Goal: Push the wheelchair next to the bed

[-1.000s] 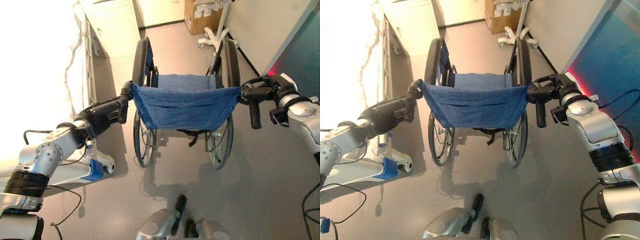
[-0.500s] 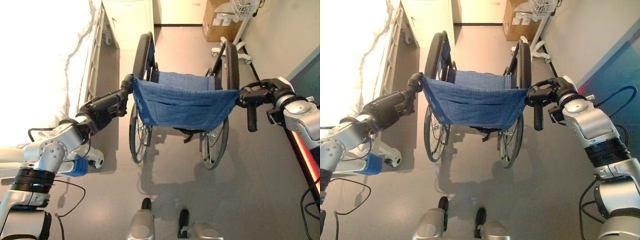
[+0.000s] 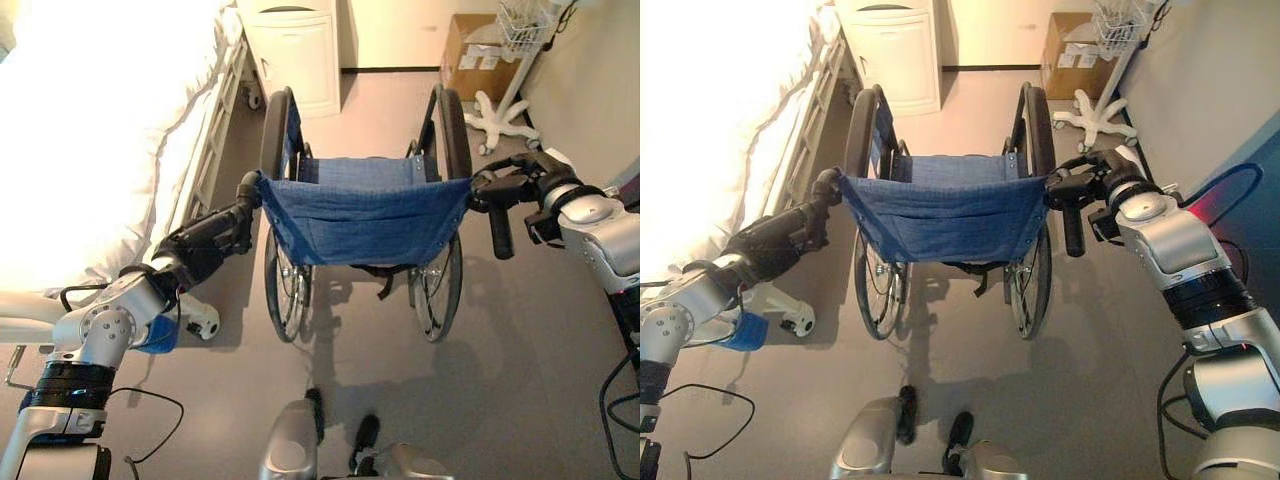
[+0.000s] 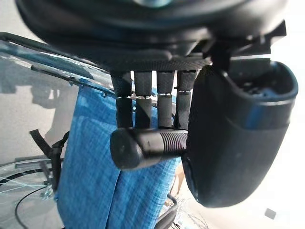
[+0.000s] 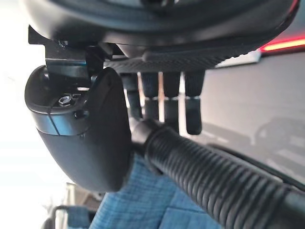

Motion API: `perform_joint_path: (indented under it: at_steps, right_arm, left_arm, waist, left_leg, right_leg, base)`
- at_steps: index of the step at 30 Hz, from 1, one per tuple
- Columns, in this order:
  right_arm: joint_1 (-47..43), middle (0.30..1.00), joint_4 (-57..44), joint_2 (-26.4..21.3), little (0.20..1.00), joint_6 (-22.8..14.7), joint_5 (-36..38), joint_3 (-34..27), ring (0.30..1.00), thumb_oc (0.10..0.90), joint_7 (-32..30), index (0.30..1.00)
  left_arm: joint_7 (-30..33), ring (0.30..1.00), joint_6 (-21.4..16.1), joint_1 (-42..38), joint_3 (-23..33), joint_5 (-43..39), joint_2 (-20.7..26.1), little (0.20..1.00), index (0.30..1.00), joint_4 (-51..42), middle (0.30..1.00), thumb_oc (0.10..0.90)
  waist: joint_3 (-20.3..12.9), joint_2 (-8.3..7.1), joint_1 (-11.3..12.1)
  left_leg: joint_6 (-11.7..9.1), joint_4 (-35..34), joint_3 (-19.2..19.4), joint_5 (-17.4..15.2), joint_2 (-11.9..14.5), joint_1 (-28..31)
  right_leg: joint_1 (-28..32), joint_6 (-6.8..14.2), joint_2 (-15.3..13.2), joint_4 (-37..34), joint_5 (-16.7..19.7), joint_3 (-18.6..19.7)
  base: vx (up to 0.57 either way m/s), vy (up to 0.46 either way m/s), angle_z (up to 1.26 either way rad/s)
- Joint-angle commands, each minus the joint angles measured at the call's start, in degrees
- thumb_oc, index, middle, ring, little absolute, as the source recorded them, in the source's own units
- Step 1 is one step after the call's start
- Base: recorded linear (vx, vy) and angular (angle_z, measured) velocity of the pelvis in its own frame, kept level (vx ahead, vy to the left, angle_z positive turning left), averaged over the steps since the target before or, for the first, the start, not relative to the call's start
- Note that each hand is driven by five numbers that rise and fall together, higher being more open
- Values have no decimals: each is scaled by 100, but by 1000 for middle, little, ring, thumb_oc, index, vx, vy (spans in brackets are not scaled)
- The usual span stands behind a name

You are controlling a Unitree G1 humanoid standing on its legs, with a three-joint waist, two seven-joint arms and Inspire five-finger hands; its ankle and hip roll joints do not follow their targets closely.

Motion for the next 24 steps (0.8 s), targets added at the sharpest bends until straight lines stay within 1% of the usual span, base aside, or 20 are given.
perform_joint_path:
  at_steps: [1, 2, 3, 4, 5, 6, 8, 9, 10, 11, 13, 14, 15, 16, 17, 18, 20, 22, 23, 24]
  right_arm:
    - [-394, 300, -597, 516, 300, -1111, 71, 134, 300, 400, 658, 300]
    - [-410, 300, -551, 519, 300, -1121, 52, 132, 300, 400, 704, 300]
    - [-434, 300, -509, 522, 300, -1127, 62, 155, 300, 400, 732, 300]
    - [-510, 300, -426, 530, 300, -1116, 81, 198, 300, 400, 798, 300]
    - [-522, 300, -410, 523, 300, -1112, 71, 204, 300, 400, 832, 300]
    - [-495, 300, -384, 468, 300, -1141, 55, 199, 300, 400, 874, 300]
    - [-498, 300, -357, 435, 300, -1170, 89, 192, 300, 400, 863, 300]
    - [-520, 300, -332, 407, 300, -1210, 150, 184, 300, 400, 860, 300]
    - [-551, 300, -349, 392, 300, -1212, 203, 175, 300, 400, 855, 300]
    - [-578, 300, -351, 385, 300, -1200, 242, 187, 300, 400, 828, 300]
    - [-658, 300, -333, 367, 300, -1209, 382, 231, 300, 400, 749, 300]
    - [-647, 300, -328, 366, 300, -1240, 422, 232, 300, 400, 722, 300]
    - [-613, 300, -325, 368, 300, -1268, 438, 219, 300, 400, 694, 300]
    - [-578, 300, -332, 369, 300, -1291, 453, 208, 300, 400, 662, 300]
    - [-462, 300, -393, 363, 300, -1315, 460, 166, 300, 400, 601, 300]
    - [-396, 300, -425, 338, 300, -1326, 439, 122, 300, 400, 602, 300]
    - [-209, 300, -535, 238, 300, -1326, 378, -16, 300, 400, 643, 300]
    - [-159, 300, -566, 158, 300, -1330, 369, -69, 300, 400, 664, 300]
    - [-86, 300, -579, 24, 300, -1396, 391, -124, 300, 400, 703, 300]
    - [-75, 300, -578, -19, 300, -1411, 409, -140, 300, 400, 715, 300]
  left_arm:
    - [-646, 300, -880, -760, 361, -774, 496, 300, 300, -800, 300, 400]
    - [-626, 300, -876, -814, 318, -787, 507, 300, 300, -762, 300, 400]
    - [-595, 300, -874, -841, 295, -822, 529, 300, 300, -747, 300, 400]
    - [-523, 300, -838, -893, 327, -887, 565, 300, 300, -742, 300, 400]
    - [-497, 300, -833, -895, 345, -922, 584, 300, 300, -748, 300, 400]
    - [-473, 300, -759, -869, 409, -1003, 629, 300, 300, -775, 300, 400]
    - [-518, 300, -714, -825, 437, -1045, 681, 300, 300, -751, 300, 400]
    - [-587, 300, -670, -785, 462, -1006, 709, 300, 300, -708, 300, 400]
    - [-639, 300, -665, -755, 478, -963, 745, 300, 300, -675, 300, 400]
    - [-686, 300, -670, -751, 483, -952, 768, 300, 300, -651, 300, 400]
    - [-825, 300, -706, -769, 496, -954, 867, 300, 300, -568, 300, 400]
    - [-882, 300, -726, -782, 520, -943, 926, 300, 300, -556, 300, 400]
    - [-911, 300, -715, -790, 533, -945, 953, 300, 300, -571, 300, 400]
    - [-922, 300, -713, -791, 543, -940, 972, 300, 300, -601, 300, 400]
    - [-880, 300, -701, -768, 547, -1001, 1038, 300, 300, -713, 300, 400]
    - [-872, 300, -705, -749, 548, -1065, 1084, 300, 300, -748, 300, 400]
    - [-779, 300, -756, -782, 442, -1262, 1213, 300, 300, -810, 300, 400]
    - [-734, 300, -779, -836, 375, -1346, 1259, 300, 300, -829, 300, 400]
    - [-675, 300, -826, -906, 277, -1426, 1279, 300, 300, -848, 300, 400]
    - [-654, 300, -843, -931, 240, -1445, 1278, 300, 300, -856, 300, 400]
  waist:
    - [-1476, 105, 499]
    - [-1480, 110, 508]
    - [-1512, 106, 539]
    - [-1568, 69, 586]
    - [-1581, 49, 603]
    - [-1612, -13, 638]
    - [-1633, -51, 685]
    - [-1660, -97, 711]
    - [-1652, -108, 748]
    - [-1662, -128, 760]
    - [-1670, -216, 833]
    - [-1668, -259, 866]
    - [-1669, -283, 875]
    - [-1668, -299, 874]
    - [-1695, -289, 838]
    - [-1715, -270, 822]
    - [-1749, -246, 701]
    - [-1773, -175, 653]
    - [-1745, -96, 547]
    - [-1734, -73, 518]
  left_leg:
    - [173, -605, 93, 358, -257, 238]
    - [276, -634, 208, 402, -274, 225]
    - [339, -668, 179, 327, -337, 231]
    - [534, -769, 131, -19, -495, 347]
    - [577, -737, 143, -83, -518, 367]
    - [675, -682, 202, -273, -539, 400]
    - [775, -710, 141, -384, -606, 411]
    - [815, -704, 18, -586, -691, 465]
    - [926, -740, 109, -500, -683, 466]
    - [963, -781, 81, -501, -723, 477]
    - [1064, -936, -12, -504, -846, 545]
    - [1124, -1012, -97, -501, -920, 575]
    - [1158, -1053, -182, -483, -965, 579]
    - [1173, -1084, -285, -459, -995, 580]
    - [1138, -1151, -490, -367, -995, 573]
    - [1110, -1174, -548, -340, -980, 565]
    - [1005, -1144, -793, -303, -979, 576]
    - [919, -1100, -917, -255, -902, 554]
    - [796, -1020, -1125, -252, -824, 591]
    - [756, -999, -1186, -250, -796, 597]
  right_leg:
    - [54, 538, 91, 817, -336, 505]
    - [40, 518, 108, 847, -321, 418]
    - [48, 517, 126, 897, -359, 421]
    - [43, 555, 115, 1023, -429, 404]
    - [60, 569, 104, 1079, -458, 372]
    - [105, 609, 60, 1152, -476, 295]
    - [87, 685, 11, 1406, -420, 250]
    - [79, 823, -69, 1681, -453, 276]
    - [2, 894, -95, 1896, -242, 170]
    - [-46, 974, -119, 2025, -144, 179]
    - [-138, 1305, -171, 2494, 332, 222]
    - [-215, 1523, -173, 2839, 726, 331]
    - [-283, 1657, -137, 3080, 981, 484]
    - [-356, 1745, -97, 3253, 1165, 655]
    - [-505, 1798, -46, 3339, 1347, 980]
    - [-511, 1776, -65, 3246, 1296, 1065]
    - [-465, 1631, -287, 2818, 901, 1172]
    - [-495, 1455, -369, 2518, 648, 1164]
    - [-542, 1262, -540, 2125, 311, 1163]
    - [-572, 1220, -583, 2009, 261, 1189]
  base:
    - [163, 3, 13]
    - [171, 7, 10]
    - [222, 28, 15]
    - [283, 21, 23]
    - [342, 11, 23]
    - [227, -8, 19]
    - [240, 12, 19]
    - [244, 6, 21]
    - [209, 6, 28]
    - [128, -15, 38]
    - [171, -5, 43]
    - [137, -12, 37]
    - [122, -32, 50]
    - [126, -86, 50]
    - [121, -97, 52]
    - [153, -114, 59]
    - [143, -84, 54]
    - [109, -77, 31]
    - [119, -82, 17]
    - [232, -174, 68]
